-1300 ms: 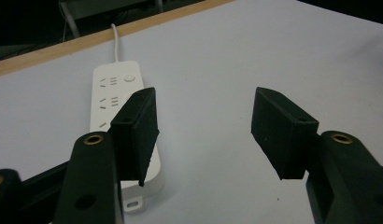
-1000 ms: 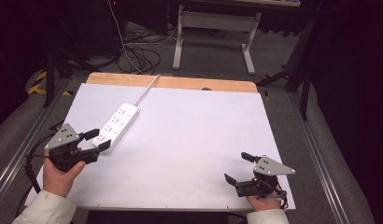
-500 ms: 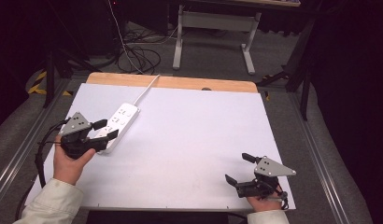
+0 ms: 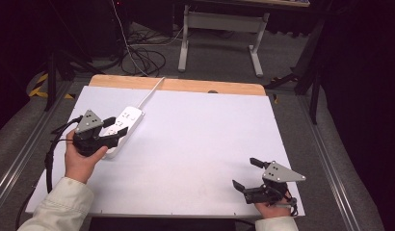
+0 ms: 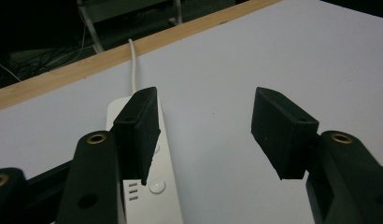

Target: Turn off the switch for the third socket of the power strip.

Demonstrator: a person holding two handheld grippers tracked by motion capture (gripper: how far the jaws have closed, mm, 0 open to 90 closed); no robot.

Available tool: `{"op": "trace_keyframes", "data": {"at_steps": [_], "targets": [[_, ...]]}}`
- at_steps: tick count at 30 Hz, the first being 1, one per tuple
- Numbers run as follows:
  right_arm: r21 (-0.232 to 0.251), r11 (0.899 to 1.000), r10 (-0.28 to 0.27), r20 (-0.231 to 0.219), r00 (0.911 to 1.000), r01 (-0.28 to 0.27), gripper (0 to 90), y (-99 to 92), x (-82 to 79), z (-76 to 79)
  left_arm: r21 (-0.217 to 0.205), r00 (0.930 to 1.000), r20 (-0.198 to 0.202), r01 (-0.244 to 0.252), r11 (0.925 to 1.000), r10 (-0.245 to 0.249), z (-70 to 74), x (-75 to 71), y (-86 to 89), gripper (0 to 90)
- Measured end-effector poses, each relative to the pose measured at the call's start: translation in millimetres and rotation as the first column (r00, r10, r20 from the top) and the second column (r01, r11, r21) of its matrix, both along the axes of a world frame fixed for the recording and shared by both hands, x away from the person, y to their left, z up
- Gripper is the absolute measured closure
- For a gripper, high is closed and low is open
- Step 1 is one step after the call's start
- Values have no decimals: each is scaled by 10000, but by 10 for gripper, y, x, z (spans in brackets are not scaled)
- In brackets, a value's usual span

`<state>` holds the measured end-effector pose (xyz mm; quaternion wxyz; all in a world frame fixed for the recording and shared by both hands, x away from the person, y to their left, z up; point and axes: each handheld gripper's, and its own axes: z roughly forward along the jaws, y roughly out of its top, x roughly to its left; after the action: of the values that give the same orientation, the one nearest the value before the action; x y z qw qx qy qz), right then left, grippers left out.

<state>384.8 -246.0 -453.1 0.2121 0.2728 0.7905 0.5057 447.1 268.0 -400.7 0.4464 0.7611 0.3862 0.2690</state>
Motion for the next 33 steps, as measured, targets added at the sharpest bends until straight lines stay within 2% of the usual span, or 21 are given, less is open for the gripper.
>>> {"op": "trace_keyframes", "data": {"at_steps": [2, 7, 8, 11, 13, 15, 16, 20, 24, 25, 29, 33], "targets": [[24, 10000, -9, -7, 10000, 9, 45, -3, -7, 1, -150, 9999, -133, 28, 9999, -30, -3, 8, 10, 454], [34, 10000, -15, 7, 10000, 15, 45, -4, -10, 2, 37, 9997, -99, -207, 9998, 207, -1, 23, 48, 475], [26, 10000, -9, 9, 10000, 9, 45, -2, -10, 2, 50, 9990, -329, -305, 9995, 306, -12, 40, 51, 458], [2, 10000, 5, 24, 10000, -5, 45, 1, -10, 1, 150, 9985, -430, -338, 9993, 344, -17, 54, 67, 501], [-63, 10000, 7, 16, 10000, -7, 45, 6, -7, -3, 145, 9971, -639, -402, 9991, 411, -31, 77, 82, 526], [-61, 10000, 9, 8, 10000, -9, 45, 6, -9, -3, 210, 9968, -632, -474, 9987, 487, -41, 101, 101, 533], [-77, 10000, 4, 8, 10000, -4, 45, 4, -11, -2, 259, 9959, -571, -689, 9973, 703, -53, 125, 113, 537], [-92, 10000, 24, 55, 10000, -23, 47, 4, -12, -4, 252, 9928, -774, -892, 9957, 909, -107, 194, 136, 622], [-118, 9999, 55, 62, 10000, -54, 47, 7, -15, -4, 103, 9917, -1042, -752, 9971, 758, -169, 279, 175, 740], [-109, 9999, 56, 53, 10000, -56, 47, 7, -14, -5, 140, 9916, -1177, -527, 9985, 539, -193, 313, 184, 780], [-167, 9998, 72, 49, 10000, -71, 48, 1, -9, -7, 335, 9874, -1460, -572, 9978, 615, -237, 350, 181, 881], [-113, 9999, 89, 61, 9999, -88, 48, 5, -12, -6, 491, 9842, -1603, -679, 9965, 750, -273, 377, 182, 899]]}}
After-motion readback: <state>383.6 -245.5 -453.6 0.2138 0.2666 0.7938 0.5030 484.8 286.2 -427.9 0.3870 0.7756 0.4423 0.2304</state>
